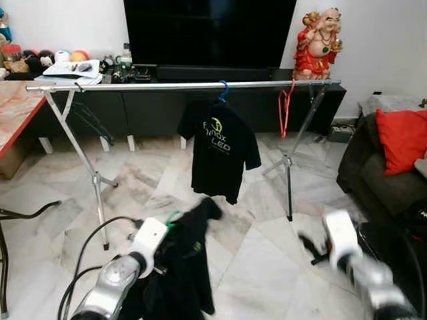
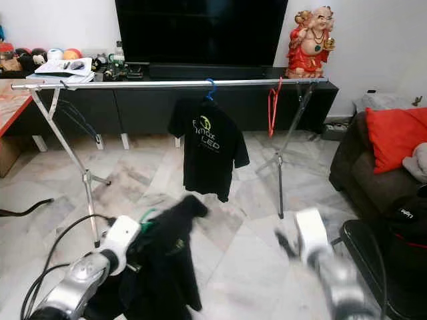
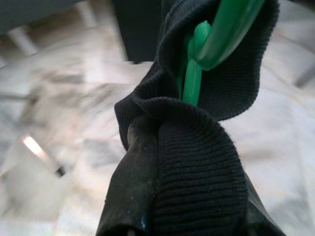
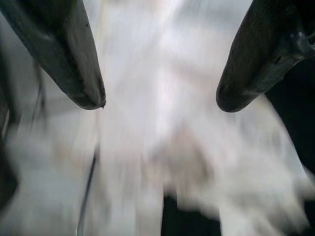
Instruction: Hang hanger
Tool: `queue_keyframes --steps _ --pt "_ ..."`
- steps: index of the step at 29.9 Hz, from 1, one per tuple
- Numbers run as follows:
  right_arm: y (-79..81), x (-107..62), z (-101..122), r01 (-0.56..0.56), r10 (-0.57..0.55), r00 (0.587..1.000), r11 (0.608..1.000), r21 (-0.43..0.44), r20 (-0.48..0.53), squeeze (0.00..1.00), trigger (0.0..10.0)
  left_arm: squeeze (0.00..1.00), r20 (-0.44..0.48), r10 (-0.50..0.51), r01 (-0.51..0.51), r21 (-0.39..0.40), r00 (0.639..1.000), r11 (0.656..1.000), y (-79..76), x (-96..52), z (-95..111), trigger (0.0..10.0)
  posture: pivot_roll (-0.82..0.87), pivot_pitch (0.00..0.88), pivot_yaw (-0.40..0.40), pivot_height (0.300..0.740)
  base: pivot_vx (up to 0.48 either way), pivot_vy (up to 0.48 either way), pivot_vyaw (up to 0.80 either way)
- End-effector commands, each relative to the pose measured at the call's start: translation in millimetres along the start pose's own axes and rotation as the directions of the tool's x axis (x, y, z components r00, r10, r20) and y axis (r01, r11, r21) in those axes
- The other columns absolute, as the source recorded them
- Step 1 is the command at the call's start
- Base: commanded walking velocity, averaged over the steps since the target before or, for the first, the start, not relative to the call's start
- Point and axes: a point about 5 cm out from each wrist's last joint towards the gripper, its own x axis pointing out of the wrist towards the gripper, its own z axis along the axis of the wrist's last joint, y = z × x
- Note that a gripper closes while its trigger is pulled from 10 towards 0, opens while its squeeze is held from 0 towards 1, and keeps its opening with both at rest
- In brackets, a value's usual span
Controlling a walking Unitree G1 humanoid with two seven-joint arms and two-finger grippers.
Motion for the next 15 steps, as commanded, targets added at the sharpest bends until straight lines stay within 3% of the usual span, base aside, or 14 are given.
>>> queue_keyframes --steps 1,7,11,12,15 --pt "6.0 1.0 -7 0.01 -0.01 0.999 1.0 0.004 -0.031 0.0 10.0 0.0 0.048 0.062 -0.06 -0.035 0.997 0.998 8.6 -2.7 3 10.0 0.08 0.0 -0.02 0.74 0.0 0.0 0.0" --pt "37.6 -5.9 -58 0.054 -0.03 0.986 0.988 0.144 -0.164 0.0 10.0 0.0 0.068 0.157 -0.152 -0.081 0.985 0.985 20.4 -19.1 -10 10.0 0.09 0.0 0.003 0.74 0.0 0.0 0.0" --pt "50.8 -10.6 -77 0.082 -0.037 0.976 0.975 0.207 -0.214 0.0 10.0 0.0 0.051 0.166 -0.161 -0.095 0.985 0.982 19.5 -26.3 -21 10.0 0.09 0.0 0.013 0.74 0.0 0.0 0.0" --pt "59.2 -15.0 -91 0.094 -0.032 0.964 0.97 0.225 -0.264 0.0 10.0 0.0 0.028 0.168 -0.164 -0.113 0.985 0.98 18.3 -29.8 -30 10.0 0.1 0.0 0.012 0.74 0.0 0.0 0.0" --pt "68.4 -21.6 -107 0.102 -0.022 0.944 0.969 0.227 -0.329 0.0 10.0 0.0 0.006 0.174 -0.172 -0.124 0.985 0.977 17.6 -35.4 -40 10.0 0.11 0.0 0.001 0.74 0.0 0.0 0.0"
